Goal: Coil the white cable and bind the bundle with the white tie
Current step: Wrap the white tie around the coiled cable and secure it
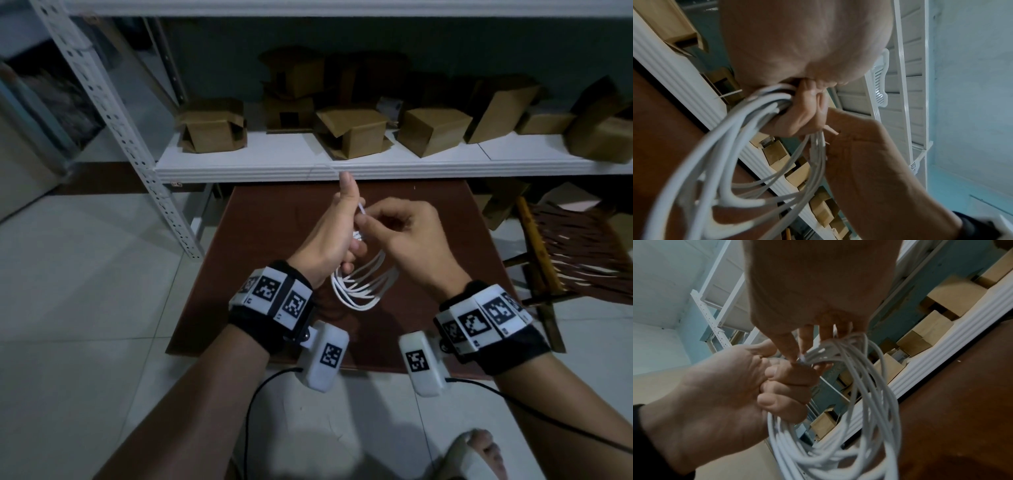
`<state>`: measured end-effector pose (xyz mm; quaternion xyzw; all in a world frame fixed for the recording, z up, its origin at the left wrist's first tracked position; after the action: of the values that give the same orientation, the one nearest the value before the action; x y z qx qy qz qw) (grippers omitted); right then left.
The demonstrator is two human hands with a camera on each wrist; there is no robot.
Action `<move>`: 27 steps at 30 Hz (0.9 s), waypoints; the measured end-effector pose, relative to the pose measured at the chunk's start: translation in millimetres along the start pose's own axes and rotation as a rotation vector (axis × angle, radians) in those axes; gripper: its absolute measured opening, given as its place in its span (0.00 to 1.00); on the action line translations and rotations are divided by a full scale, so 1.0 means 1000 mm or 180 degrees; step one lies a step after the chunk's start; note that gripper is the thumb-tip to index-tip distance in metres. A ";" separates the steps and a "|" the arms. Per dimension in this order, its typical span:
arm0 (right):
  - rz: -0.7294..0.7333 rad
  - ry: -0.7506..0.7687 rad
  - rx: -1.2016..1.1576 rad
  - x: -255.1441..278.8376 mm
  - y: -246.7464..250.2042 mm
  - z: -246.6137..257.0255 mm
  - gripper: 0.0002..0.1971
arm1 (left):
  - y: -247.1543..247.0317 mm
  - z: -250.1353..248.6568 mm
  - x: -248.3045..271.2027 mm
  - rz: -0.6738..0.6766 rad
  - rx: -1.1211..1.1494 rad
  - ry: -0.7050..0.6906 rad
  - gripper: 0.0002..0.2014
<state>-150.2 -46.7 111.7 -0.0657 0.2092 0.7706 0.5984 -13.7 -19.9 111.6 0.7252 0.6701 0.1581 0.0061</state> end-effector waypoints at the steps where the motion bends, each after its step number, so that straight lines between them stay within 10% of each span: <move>1: 0.0109 -0.0111 -0.0156 0.001 -0.001 0.000 0.06 | 0.000 0.000 0.000 0.0003 -0.0044 -0.0011 0.41; 14: -0.0086 -0.0511 -0.0678 -0.001 0.000 -0.008 0.09 | 0.011 0.006 -0.013 -0.0209 -0.0440 -0.0269 0.29; 27: -0.1538 -0.0852 -0.1153 -0.005 0.018 -0.025 0.12 | 0.019 0.024 -0.020 -0.0328 -0.0935 0.0009 0.08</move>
<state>-169.2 -65.1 94.9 -0.1169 -0.0333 0.6329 0.7647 8.9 -36.5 88.9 0.6810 0.6761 0.2549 0.1192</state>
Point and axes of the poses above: each hand's wrist, its own x-axis away from the middle knuckle, its own y-axis out of the back of the hand, z = x × y, the point moved 3 cm from there along -x, towards the middle knuckle, and after that the axes turned 14 degrees about -x, right-handed, at the moved point
